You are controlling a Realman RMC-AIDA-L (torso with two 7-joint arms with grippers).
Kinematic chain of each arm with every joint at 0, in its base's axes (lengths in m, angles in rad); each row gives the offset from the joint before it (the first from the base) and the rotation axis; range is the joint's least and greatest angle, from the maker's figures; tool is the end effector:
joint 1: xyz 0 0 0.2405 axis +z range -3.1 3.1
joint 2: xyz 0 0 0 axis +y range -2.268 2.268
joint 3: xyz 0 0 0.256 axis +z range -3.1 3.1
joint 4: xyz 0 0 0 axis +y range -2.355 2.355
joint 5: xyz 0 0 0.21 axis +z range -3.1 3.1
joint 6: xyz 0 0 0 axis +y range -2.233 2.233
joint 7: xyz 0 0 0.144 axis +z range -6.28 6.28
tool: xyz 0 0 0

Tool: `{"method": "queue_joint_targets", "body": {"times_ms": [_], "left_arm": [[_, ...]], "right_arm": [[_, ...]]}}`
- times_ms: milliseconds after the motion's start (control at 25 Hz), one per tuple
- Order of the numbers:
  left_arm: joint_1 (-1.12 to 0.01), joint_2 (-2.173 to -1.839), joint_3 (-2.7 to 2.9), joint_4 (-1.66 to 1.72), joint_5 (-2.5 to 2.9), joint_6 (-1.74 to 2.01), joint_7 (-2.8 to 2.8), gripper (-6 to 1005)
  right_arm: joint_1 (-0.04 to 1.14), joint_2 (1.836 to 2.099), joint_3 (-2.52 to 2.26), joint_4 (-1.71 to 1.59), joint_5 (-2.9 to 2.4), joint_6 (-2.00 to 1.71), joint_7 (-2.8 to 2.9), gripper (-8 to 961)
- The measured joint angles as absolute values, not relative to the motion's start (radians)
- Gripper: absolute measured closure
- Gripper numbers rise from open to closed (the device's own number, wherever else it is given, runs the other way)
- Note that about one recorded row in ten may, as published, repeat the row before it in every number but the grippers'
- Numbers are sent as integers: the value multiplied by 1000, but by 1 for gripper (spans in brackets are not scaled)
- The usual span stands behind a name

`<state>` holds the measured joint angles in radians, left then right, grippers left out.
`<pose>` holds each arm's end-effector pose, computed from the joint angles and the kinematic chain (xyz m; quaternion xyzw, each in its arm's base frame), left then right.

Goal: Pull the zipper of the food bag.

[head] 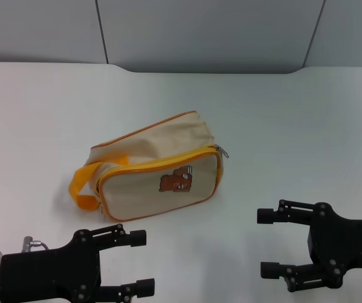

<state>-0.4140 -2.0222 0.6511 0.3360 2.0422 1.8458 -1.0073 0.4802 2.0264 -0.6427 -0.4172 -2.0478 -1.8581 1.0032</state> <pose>-0.2913 0.2332 -0.0201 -0.9274 -0.1700 -0.3327 0.0166 0.2739 0.2605 -0.0099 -0.9412 0.1079 0.3195 0.0210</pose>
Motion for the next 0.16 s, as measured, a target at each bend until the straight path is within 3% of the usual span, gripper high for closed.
{"method": "queue_joint_targets", "body": {"times_ms": [160], "left_arm": [[-414,-2022,652,336,2042,1843,-1008,181]], "right_arm": [[480,2026,-643,-417,-2049,-1858,1003,111]]}}
